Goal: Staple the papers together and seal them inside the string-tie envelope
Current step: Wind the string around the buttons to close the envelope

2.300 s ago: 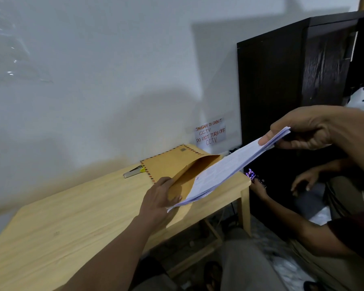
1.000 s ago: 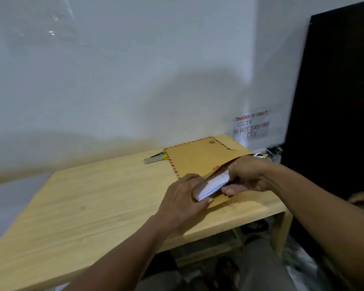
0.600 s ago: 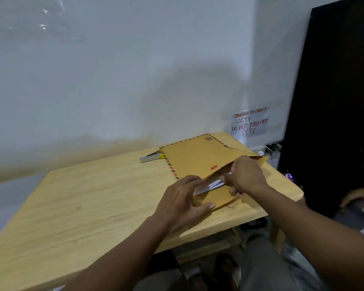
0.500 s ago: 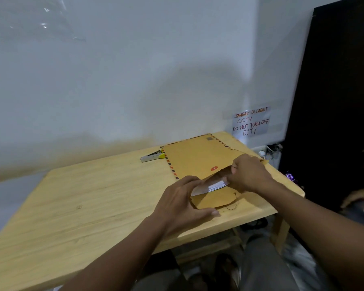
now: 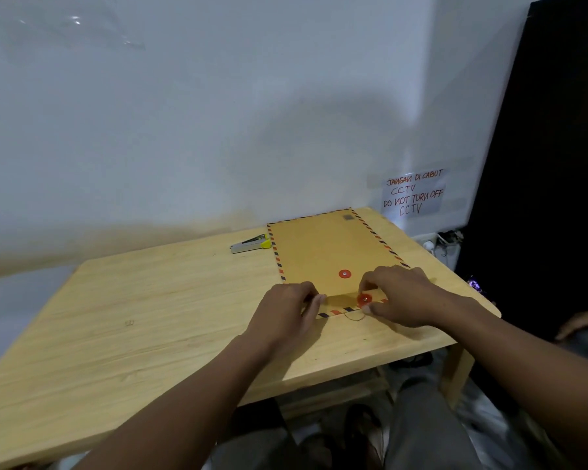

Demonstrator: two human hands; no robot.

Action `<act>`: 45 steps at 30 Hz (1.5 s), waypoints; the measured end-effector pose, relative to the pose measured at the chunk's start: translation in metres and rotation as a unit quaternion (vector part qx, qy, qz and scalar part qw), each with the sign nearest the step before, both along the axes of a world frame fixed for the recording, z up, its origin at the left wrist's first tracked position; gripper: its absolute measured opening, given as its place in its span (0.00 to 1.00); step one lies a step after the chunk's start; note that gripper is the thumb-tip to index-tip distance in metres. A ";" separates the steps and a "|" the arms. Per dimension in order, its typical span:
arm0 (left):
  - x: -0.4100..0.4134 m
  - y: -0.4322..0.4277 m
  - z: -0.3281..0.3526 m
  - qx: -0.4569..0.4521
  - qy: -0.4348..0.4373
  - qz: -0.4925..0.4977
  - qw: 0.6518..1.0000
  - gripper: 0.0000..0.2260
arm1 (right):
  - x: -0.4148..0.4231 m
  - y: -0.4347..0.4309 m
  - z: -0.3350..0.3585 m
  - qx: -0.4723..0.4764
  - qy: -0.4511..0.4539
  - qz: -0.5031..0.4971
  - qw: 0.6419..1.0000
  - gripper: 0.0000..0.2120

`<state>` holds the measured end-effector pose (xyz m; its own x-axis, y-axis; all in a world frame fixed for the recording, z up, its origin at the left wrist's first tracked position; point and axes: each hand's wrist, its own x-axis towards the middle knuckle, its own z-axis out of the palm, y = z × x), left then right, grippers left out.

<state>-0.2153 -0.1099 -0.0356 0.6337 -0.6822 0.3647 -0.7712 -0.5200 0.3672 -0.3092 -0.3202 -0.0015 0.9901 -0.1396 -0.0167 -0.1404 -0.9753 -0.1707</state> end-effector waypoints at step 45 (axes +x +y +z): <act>0.063 0.018 0.065 -0.300 0.401 0.142 0.854 0.18 | 0.053 0.043 0.055 0.566 -0.009 -0.055 0.823 0.08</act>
